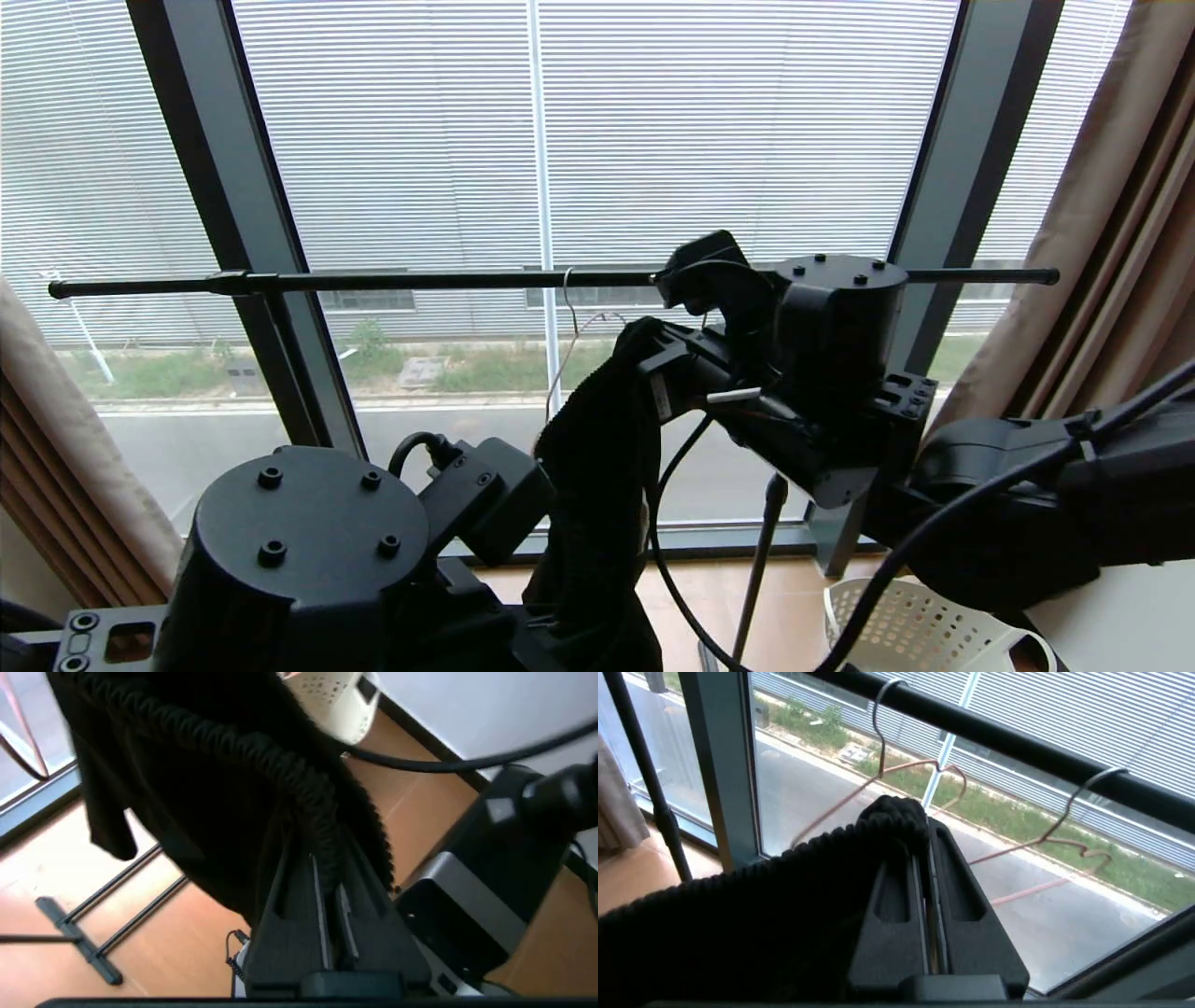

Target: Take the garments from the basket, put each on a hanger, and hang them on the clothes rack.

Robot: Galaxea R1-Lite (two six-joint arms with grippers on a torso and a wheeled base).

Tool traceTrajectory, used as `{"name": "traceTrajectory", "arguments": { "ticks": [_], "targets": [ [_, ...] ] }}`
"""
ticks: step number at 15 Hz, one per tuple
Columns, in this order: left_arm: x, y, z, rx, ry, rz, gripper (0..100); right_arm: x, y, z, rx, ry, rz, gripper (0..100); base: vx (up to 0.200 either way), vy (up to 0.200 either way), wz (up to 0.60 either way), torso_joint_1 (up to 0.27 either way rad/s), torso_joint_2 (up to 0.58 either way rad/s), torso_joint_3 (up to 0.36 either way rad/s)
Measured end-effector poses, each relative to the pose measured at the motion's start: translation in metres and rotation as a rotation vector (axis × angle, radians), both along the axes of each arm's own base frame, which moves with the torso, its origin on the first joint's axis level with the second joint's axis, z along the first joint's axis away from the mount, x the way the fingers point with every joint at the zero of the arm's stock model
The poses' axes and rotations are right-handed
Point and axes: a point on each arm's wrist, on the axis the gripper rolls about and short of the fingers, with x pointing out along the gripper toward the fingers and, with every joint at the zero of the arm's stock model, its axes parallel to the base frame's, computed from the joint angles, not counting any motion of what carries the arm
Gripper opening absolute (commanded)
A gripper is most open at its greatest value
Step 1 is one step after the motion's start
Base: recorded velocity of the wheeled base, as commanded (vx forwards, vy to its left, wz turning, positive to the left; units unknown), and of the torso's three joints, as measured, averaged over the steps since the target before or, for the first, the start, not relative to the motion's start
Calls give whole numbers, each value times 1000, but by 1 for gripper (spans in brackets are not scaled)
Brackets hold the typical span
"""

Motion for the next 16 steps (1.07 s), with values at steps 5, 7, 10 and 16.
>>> {"name": "traceTrajectory", "arguments": {
  "ticks": [5,7,10,16],
  "targets": [
    [24,34,-3,14,-8,176,0,-37,-51,2,-23,22,-43,0,0,0,0,0,0,0],
    [43,43,6,-6,-35,257,0,-52,-70,1,-36,31,-71,0,0,0,0,0,0,0],
    [73,43,22,-50,-78,334,0,-66,-85,-8,-59,51,-98,0,0,0,0,0,0,0],
    [100,28,36,-87,-112,351,0,-84,-100,-32,-121,117,-100,0,0,0,0,0,0,0]
  ]
}}
